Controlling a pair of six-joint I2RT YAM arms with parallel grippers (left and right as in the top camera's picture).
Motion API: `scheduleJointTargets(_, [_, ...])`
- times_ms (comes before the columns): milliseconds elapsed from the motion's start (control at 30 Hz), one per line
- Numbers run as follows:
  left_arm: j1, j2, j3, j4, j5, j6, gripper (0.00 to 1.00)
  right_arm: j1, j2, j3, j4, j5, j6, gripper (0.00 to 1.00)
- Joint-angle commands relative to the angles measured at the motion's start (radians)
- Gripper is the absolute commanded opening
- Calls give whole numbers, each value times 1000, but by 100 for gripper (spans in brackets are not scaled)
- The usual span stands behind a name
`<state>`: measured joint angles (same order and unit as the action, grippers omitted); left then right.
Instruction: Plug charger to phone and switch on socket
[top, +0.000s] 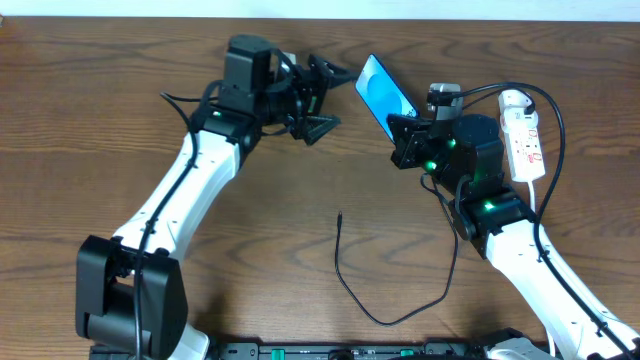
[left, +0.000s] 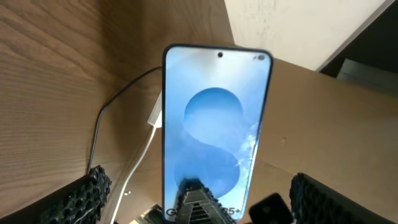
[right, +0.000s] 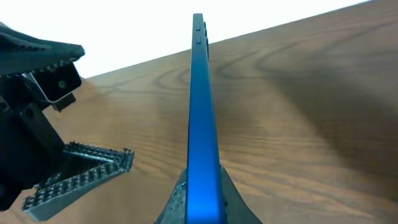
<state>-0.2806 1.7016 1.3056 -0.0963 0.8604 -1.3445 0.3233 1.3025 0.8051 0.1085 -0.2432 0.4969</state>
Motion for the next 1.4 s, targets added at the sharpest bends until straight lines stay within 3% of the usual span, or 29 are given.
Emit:
scheduleJointTargets(0, [41, -30, 22, 5, 59, 21, 93, -15, -1, 16, 11, -29, 82, 1])
scheduleJointTargets(533, [176, -30, 22, 5, 179, 187, 93, -17, -1, 16, 12, -29, 472, 1])
scheduleJointTargets(767, [186, -30, 22, 5, 179, 198, 93, -17, -1, 16, 19, -52, 660, 1])
scheduleJointTargets(1067, [186, -30, 22, 31, 175, 208, 93, -17, -1, 16, 147, -166, 777, 1])
scheduleJointTargets(1367, [186, -30, 22, 61, 145, 207, 93, -16, -1, 16, 154, -168, 936, 1])
